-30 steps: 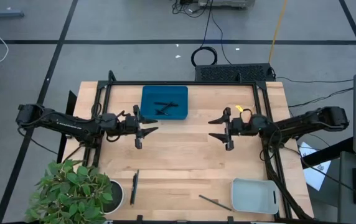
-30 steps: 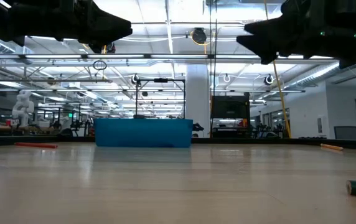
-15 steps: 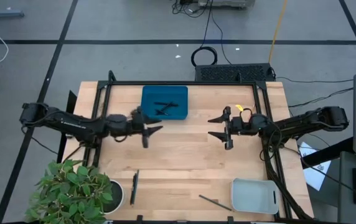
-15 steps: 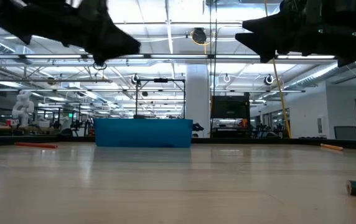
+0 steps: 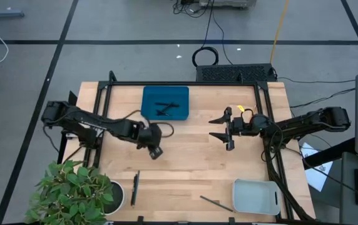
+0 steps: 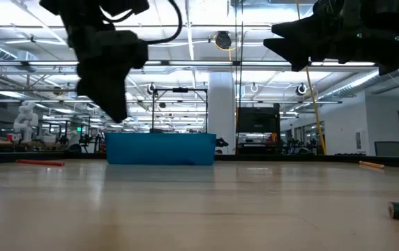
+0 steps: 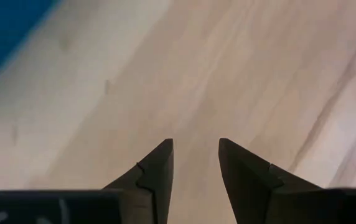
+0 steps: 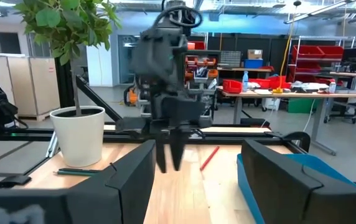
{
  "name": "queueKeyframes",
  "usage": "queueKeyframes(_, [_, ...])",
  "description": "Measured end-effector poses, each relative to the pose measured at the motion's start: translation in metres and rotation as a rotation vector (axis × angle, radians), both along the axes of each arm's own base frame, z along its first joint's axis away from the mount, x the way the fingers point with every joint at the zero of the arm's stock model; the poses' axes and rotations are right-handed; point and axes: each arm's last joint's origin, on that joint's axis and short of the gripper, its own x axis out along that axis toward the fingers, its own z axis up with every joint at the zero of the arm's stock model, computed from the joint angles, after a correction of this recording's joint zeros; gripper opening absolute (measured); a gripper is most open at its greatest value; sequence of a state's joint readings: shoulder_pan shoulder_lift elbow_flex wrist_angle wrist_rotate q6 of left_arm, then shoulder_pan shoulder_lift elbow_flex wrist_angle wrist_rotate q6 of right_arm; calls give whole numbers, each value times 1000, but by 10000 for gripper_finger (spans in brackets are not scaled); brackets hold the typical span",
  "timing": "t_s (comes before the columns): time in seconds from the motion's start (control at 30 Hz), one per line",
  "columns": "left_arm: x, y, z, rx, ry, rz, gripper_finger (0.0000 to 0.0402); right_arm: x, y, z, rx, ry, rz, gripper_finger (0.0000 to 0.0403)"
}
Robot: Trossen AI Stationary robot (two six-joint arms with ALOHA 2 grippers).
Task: Sort pens & pencils
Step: Put the black pen into the blue bin
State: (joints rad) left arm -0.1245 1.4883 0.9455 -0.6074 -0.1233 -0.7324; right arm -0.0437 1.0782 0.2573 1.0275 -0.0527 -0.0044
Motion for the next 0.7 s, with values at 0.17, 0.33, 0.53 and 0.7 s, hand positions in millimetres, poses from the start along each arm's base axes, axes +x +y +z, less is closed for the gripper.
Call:
queueKeyframes(0.17, [-18, -21, -7, -41, 170, 119, 131, 0, 0, 0, 0, -3, 0, 226])
queueKeyframes(0.33, [-29, -42, -11, -97, 253, 197, 131, 0, 0, 1, 0, -10, 0, 226])
queueKeyframes(0.53, [-33, -61, -25, -158, 368, 224, 131, 0, 0, 1, 0, -16, 0, 226])
queueKeyframes(0.7, [-32, -73, -47, -206, 494, 197, 131, 0, 0, 2, 0, -19, 0, 226])
